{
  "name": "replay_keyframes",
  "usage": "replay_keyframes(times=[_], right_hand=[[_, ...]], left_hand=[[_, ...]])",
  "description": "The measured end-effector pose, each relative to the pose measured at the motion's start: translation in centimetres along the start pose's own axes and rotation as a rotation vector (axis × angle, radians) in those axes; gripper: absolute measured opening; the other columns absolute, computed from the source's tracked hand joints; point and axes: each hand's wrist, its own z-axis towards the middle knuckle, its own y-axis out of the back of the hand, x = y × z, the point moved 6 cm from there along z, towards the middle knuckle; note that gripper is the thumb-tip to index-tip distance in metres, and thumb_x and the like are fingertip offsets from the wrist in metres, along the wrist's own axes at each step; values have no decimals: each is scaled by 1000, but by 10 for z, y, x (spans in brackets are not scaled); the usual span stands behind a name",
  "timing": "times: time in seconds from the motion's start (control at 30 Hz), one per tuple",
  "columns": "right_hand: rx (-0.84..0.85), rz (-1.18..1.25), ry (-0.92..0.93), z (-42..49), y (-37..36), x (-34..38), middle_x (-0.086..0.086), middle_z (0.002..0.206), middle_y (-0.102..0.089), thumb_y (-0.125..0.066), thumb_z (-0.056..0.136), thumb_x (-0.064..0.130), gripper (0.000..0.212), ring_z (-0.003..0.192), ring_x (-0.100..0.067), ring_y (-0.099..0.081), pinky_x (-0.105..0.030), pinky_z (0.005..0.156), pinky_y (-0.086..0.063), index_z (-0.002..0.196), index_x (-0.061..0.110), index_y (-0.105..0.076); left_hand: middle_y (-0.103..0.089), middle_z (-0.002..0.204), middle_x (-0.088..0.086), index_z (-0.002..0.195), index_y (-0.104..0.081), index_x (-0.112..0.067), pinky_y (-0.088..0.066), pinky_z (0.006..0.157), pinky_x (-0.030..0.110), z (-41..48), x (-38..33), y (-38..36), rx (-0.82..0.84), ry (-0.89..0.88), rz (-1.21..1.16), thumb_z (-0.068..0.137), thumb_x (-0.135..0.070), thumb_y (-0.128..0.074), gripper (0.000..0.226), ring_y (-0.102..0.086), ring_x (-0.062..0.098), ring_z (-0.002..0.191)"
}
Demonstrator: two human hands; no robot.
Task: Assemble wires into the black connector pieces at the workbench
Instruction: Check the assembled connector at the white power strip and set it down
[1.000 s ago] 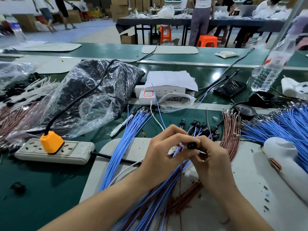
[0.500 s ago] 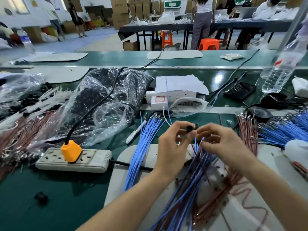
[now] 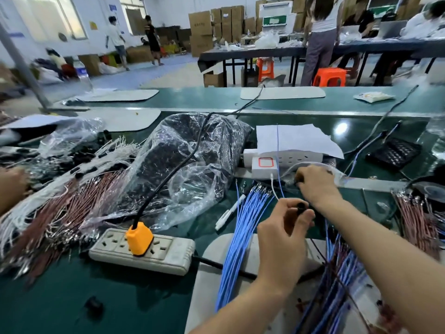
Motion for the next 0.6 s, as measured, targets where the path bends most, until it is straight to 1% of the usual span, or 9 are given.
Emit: replay_keyframes(times=[0.1,0.2,0.23,0.33,0.4,0.47,0.5,0.53,0.6], right_hand=[[-98,107,45,-6,3,3,-18,110,-64,-56,89,2,21,101,-35,-58,-38,84,-45,107,5,-66],[-259,316,61,-23,18,-1,-15,100,-67,-66,85,3,16,95,-32,-59,-39,86,-46,100,4,-70],[-297,381,59,-31,24,-2,-13,96,-68,-69,84,4,13,91,-29,-60,-36,83,-47,97,4,-71],[-335,609,18,-60,37,-13,-6,85,-68,-73,82,7,6,72,-12,-61,-10,67,-43,87,10,-72],[-343,749,-33,-85,44,-24,1,78,-68,-74,80,9,8,69,-4,-62,-4,64,-44,82,16,-71],[-330,932,-96,-110,49,-35,3,69,-69,-75,79,7,14,62,-9,-64,-9,62,-49,79,20,-70],[-320,1017,-121,-124,52,-40,1,66,-69,-74,79,4,16,60,-10,-64,-13,62,-52,78,20,-70],[-315,1083,-131,-135,55,-41,-1,67,-70,-74,78,2,17,59,-10,-65,-15,62,-53,77,19,-70],[-304,1166,-134,-157,63,-42,-1,70,-72,-72,76,0,16,59,-11,-66,-14,63,-54,77,16,-70]], left_hand=[[-71,84,-6,94,-59,-38,-56,80,36,-1,-2,-2,18,-28,34,91,-26,-63,13,-68,10,82],[-71,89,-8,100,-59,-38,-54,79,26,0,-7,-2,36,-74,92,93,-27,-61,13,-66,4,85],[-71,91,-8,103,-62,-35,-53,79,22,0,-8,-3,43,-90,109,93,-27,-60,13,-65,3,85],[-71,98,-5,112,-66,-18,-51,81,17,-3,-10,-7,77,-110,147,94,-24,-59,20,-64,1,90],[-71,101,-3,114,-66,-14,-51,82,18,-4,-11,-9,104,-128,174,94,-19,-58,22,-64,2,93],[-71,103,-1,115,-65,-11,-53,84,23,-5,-14,-11,130,-165,209,92,-11,-59,24,-65,6,94],[-70,104,0,115,-65,-10,-53,85,24,-6,-15,-12,142,-186,227,91,-8,-60,25,-65,8,95],[-70,105,1,116,-65,-9,-52,85,24,-6,-16,-13,155,-203,242,91,-6,-60,26,-65,8,96],[-71,105,2,115,-66,-9,-51,86,22,-7,-16,-16,190,-210,259,90,-5,-61,26,-65,8,96]])
